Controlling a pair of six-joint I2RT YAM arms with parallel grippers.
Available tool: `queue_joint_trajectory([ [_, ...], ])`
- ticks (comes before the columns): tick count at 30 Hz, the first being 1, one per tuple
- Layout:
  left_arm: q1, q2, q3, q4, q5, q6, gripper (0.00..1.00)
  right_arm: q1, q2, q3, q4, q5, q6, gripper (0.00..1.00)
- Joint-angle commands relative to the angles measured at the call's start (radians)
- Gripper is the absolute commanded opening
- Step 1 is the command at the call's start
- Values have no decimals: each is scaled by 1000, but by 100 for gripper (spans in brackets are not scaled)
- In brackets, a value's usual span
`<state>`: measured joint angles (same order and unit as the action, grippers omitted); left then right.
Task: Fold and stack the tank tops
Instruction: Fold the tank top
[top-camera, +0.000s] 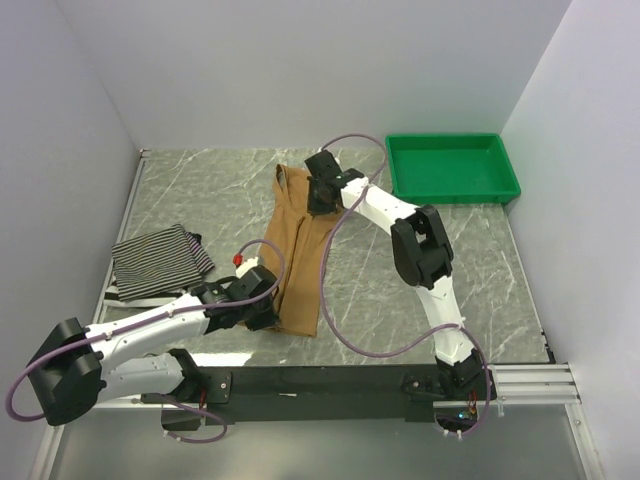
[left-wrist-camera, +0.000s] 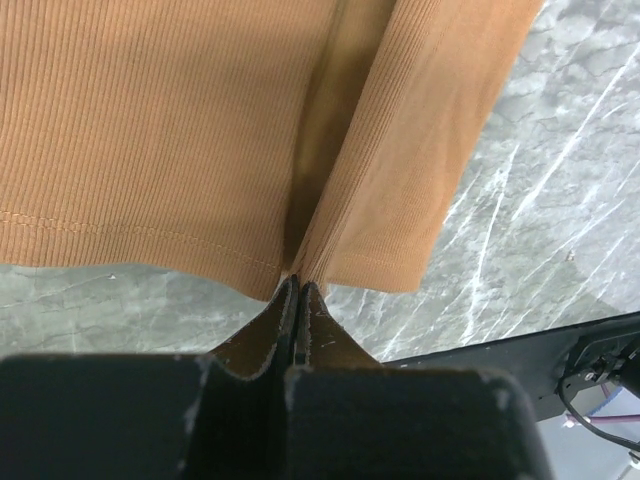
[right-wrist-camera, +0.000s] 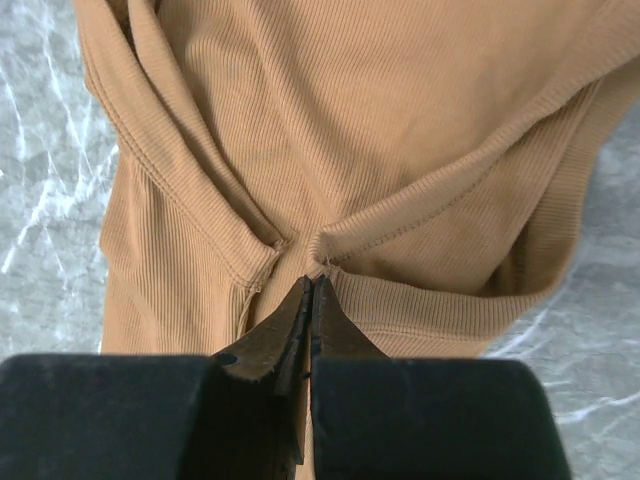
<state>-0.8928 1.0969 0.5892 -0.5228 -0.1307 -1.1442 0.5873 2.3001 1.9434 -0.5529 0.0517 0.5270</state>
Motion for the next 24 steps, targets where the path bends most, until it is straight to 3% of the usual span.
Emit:
queue_joint_trajectory([
  [1, 15, 4, -17, -14, 49, 21, 1, 11, 13, 46, 37, -3, -19, 0],
  [15, 20, 50, -37, 17, 97, 46, 1, 42, 58, 75, 59, 4, -61, 2],
  [19, 23, 51, -19, 7, 97, 64, 1, 42, 53, 54, 63, 19, -62, 17],
  [20, 26, 49, -9, 7, 95, 69, 2, 42, 45, 31, 71, 20, -65, 25],
  [24, 38, 50, 26, -12, 86, 95, 16, 42, -8, -9, 106, 22, -85, 40],
])
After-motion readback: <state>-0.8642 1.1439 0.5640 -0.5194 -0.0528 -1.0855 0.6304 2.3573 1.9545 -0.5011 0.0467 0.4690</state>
